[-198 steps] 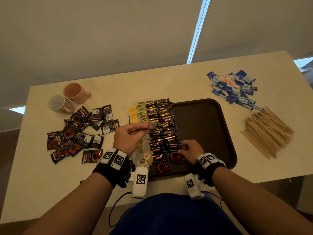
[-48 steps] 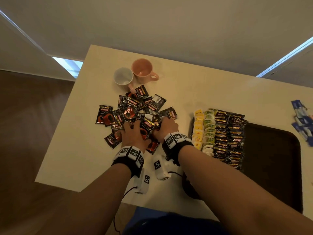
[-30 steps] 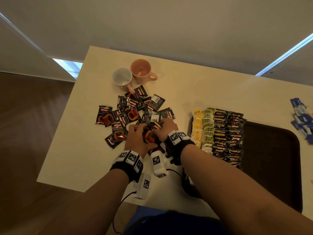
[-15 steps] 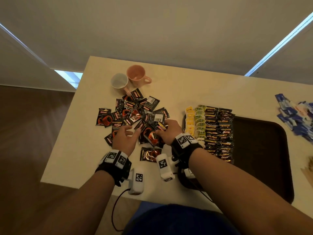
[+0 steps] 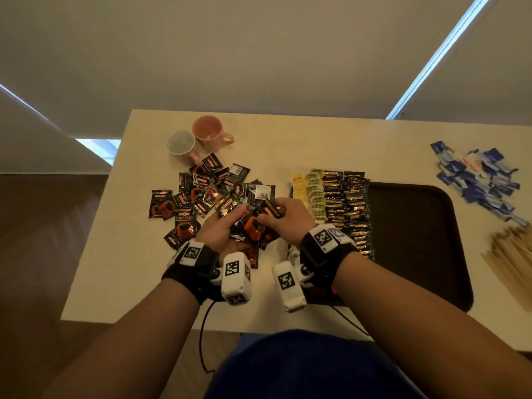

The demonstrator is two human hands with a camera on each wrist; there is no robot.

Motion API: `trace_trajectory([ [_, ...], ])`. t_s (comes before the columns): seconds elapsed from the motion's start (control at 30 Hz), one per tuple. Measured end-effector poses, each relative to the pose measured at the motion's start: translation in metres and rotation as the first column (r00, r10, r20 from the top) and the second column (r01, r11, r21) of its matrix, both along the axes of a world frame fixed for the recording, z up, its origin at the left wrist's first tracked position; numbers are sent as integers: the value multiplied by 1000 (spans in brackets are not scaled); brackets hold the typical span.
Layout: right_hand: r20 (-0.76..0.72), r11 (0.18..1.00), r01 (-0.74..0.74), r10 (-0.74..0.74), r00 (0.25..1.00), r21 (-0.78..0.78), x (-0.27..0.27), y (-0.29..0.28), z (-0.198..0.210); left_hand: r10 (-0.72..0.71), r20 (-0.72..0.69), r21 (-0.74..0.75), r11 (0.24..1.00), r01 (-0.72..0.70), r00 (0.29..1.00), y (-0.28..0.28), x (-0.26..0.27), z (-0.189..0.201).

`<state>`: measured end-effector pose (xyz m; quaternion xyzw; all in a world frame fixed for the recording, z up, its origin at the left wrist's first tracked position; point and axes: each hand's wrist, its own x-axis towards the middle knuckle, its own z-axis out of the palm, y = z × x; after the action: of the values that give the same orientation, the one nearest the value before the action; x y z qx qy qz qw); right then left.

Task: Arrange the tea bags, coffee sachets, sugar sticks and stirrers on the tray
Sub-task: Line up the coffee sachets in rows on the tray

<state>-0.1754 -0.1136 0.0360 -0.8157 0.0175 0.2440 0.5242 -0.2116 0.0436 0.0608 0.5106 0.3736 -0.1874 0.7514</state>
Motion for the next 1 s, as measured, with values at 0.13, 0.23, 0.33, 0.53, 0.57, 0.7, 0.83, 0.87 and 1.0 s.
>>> trace_trajectory([
  [0.13,37,997,58,-56,998,-46,-4,-24,1,10,-27,-2,1000,-10,1000,-24,4,1],
  [0.23,52,993,98,-95,994,-66,-5,-49,4,12,-20,20,1000,-12,1000,-42,6,-2],
  [0.33,22,986,166,-165,986,-29,-6,-76,7,13,1,30,999,-13,1000,-63,7,-4],
  [0.53,-106,932,341,-330,938,121,-6,-134,15,1,25,58,998,-2,1000,-107,15,0],
  [0.57,-149,909,384,-362,920,161,-6,-144,16,-4,22,65,998,3,1000,-113,16,-1],
  [0.7,-283,838,498,-433,856,223,-9,-182,18,-19,3,91,996,19,1000,-127,16,-2],
  [0.83,-291,941,332,-299,909,71,-19,-219,12,-47,-10,151,987,48,999,-133,12,-4],
  [0.87,-295,961,274,-256,921,23,-22,-226,7,-53,-10,159,986,54,999,-135,12,-4],
  [1.0,-281,986,-35,-12,960,-162,-32,-236,-16,-66,11,169,984,63,998,-141,11,-3],
])
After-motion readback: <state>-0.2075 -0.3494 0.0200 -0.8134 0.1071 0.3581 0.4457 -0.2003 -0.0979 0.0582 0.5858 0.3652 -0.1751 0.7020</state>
